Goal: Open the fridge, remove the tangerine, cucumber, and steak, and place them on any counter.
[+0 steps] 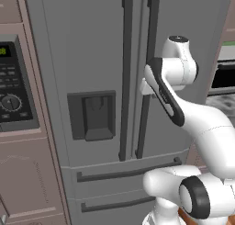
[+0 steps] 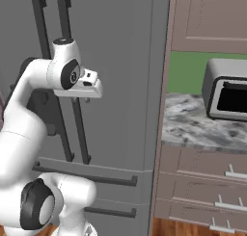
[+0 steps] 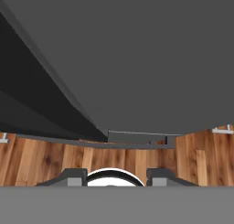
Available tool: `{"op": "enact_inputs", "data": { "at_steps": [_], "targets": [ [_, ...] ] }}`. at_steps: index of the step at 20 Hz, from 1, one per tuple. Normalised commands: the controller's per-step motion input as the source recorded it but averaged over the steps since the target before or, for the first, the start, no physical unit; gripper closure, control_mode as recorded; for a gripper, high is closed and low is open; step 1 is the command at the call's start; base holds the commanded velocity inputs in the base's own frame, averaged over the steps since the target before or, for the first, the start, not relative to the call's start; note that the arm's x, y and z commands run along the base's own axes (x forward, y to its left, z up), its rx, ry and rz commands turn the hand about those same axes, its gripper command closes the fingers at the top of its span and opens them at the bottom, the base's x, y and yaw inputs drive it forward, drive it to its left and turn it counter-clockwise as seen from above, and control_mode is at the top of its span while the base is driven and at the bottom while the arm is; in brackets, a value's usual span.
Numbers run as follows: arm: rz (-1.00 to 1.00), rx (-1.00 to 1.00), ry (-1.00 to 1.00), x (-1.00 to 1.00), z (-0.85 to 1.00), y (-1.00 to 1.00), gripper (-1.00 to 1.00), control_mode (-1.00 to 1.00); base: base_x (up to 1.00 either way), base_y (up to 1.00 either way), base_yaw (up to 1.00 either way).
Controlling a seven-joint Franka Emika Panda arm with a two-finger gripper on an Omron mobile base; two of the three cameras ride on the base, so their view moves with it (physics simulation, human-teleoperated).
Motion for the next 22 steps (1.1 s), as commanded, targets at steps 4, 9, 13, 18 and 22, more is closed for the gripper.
{"op": "enact_inputs", "data": {
  "at_steps": [4, 9, 13, 18, 22],
  "targets": [
    [0.00, 0.00, 0.00, -0.06, 0.00, 0.00, -1.00, -1.00, 0.00, 0.00, 0.00],
    [0.00, 0.00, 0.00, -0.20, 0.00, 0.01, -1.00, -1.00, 0.00, 0.00, 0.00],
    [0.00, 0.00, 0.00, -0.27, 0.00, 0.01, -1.00, -1.00, 0.00, 0.00, 0.00],
    [0.00, 0.00, 0.00, 0.00, 0.00, 0.00, -1.00, 1.00, -0.56, 0.30, -0.05],
    [0.00, 0.00, 0.00, 0.00, 0.00, 0.00, -1.00, 1.00, -0.36, 0.38, -0.13]
  ]
}}
